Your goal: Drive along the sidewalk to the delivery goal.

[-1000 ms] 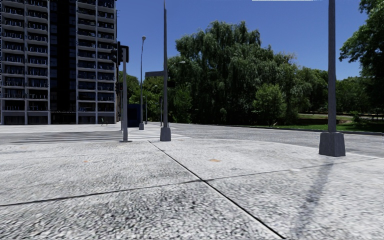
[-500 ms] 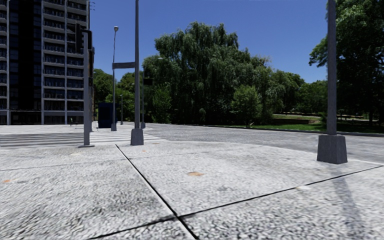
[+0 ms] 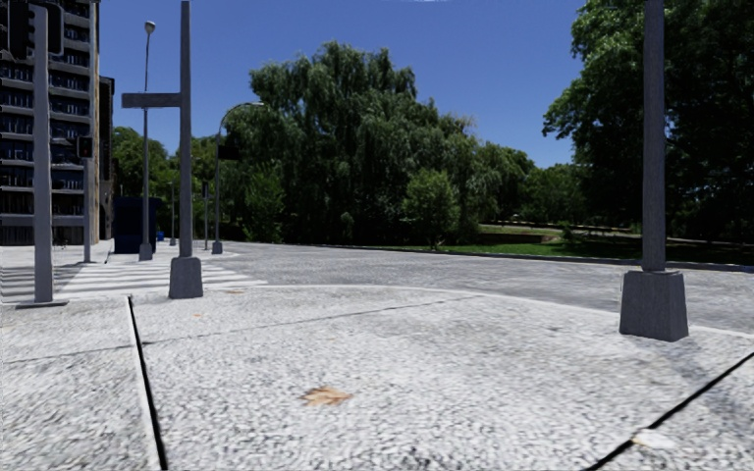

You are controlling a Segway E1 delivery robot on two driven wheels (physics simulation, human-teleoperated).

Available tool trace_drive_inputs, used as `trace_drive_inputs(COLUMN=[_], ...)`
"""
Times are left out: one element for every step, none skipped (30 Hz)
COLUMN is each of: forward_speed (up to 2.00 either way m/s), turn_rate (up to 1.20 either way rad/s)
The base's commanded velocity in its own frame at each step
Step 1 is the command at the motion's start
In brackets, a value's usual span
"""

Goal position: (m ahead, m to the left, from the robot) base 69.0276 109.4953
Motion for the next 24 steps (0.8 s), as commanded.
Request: trace_drive_inputs(forward_speed=[1.88, 1.88, 1.88, 1.88, 1.88, 1.88, 1.88, 1.88, 1.88, 1.88, 1.88, 1.88, 1.88, 1.88, 1.88, 1.88, 1.88, 1.88, 1.88, 1.88, 1.88, 1.88, 1.88, 1.88], turn_rate=[0.00, 0.00, 0.00, 0.00, 0.00, 0.00, 0.00, 0.00, 0.00, 0.00, 0.00, 0.00, 0.00, 0.00, 0.00, 0.00, 0.00, 0.00, 0.00, 0.00, 0.00, 0.00, 0.00, 0.01])
